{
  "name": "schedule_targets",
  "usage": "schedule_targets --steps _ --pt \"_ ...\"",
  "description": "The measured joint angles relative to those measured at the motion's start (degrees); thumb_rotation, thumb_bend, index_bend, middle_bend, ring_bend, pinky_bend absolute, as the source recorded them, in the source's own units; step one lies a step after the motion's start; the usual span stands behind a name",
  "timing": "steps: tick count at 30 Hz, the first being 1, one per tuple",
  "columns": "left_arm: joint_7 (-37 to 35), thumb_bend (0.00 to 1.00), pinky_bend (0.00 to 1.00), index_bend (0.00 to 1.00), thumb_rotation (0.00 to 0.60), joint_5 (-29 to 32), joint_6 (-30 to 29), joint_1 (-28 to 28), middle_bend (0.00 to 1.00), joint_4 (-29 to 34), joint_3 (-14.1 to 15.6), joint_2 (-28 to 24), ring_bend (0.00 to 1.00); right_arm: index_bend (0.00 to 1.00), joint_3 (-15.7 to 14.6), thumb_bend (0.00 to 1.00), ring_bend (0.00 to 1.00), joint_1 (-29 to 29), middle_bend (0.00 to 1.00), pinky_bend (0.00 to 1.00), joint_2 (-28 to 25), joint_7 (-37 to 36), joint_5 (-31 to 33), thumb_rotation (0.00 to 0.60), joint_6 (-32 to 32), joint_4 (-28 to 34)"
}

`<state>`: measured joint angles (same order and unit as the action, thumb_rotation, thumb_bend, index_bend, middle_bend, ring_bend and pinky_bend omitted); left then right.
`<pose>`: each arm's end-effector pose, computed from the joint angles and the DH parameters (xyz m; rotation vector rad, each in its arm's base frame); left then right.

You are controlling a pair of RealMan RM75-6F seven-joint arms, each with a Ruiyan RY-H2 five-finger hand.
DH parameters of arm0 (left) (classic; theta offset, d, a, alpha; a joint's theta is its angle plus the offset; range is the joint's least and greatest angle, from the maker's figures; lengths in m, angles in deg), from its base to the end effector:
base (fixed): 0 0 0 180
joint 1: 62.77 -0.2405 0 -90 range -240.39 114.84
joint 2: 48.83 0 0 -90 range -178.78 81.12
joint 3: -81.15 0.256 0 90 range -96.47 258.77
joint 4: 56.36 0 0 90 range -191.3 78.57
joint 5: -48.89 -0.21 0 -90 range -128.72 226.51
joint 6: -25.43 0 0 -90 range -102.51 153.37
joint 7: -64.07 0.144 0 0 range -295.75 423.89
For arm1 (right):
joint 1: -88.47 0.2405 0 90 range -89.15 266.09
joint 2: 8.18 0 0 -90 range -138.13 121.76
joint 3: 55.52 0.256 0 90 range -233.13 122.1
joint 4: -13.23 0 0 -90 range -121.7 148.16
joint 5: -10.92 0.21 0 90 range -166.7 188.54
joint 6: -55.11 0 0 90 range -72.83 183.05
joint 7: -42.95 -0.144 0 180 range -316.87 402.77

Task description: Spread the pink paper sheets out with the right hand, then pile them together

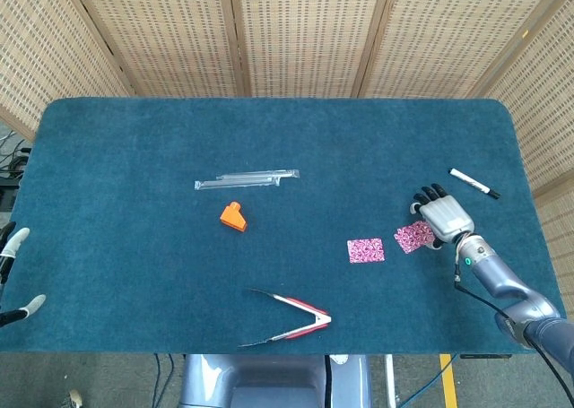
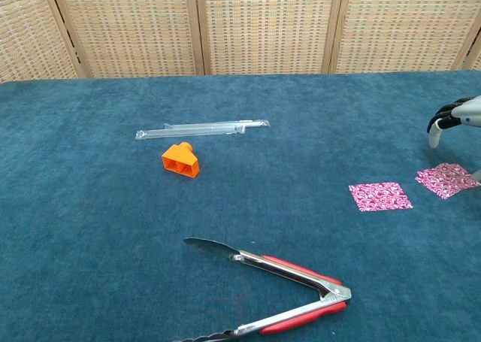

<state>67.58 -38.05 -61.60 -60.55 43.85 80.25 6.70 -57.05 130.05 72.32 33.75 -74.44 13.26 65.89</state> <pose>-0.3002 0.1587 0.1922 -1.3988 -0.8671 -0.8253 -0.3071 -0.3916 0.0690 1.9649 -0.7725 0.4468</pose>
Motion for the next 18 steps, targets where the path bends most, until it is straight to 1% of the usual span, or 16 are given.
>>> schedule_targets --steps 3,10,16,18 --pt "-0.3 0.02 0.00 0.00 0.600 0.2 0.2 0.1 0.00 -0.2 -0.1 0.0 0.00 0.27 0.9 0.20 0.00 -0.1 0.15 0.00 -1.3 1.3 1.1 0.600 -0.4 4.1" --pt "-1.3 0.02 0.00 0.00 0.600 0.4 0.4 0.3 0.00 -1.0 -0.3 -0.1 0.00 0.27 2.7 0.20 0.00 -0.6 0.15 0.00 -3.8 7.9 4.6 0.600 -1.2 14.4" --pt "-2.6 0.02 0.00 0.00 0.600 0.5 0.6 0.4 0.00 -2.0 -0.4 -0.1 0.00 0.27 3.9 0.20 0.00 -1.1 0.15 0.00 -4.1 14.8 8.6 0.600 -1.8 21.1" --pt "-2.8 0.02 0.00 0.00 0.600 0.5 0.8 0.5 0.00 -2.2 -0.4 0.0 0.00 0.27 4.2 0.20 0.00 -1.2 0.15 0.00 -3.7 16.7 9.7 0.600 -2.0 22.3"
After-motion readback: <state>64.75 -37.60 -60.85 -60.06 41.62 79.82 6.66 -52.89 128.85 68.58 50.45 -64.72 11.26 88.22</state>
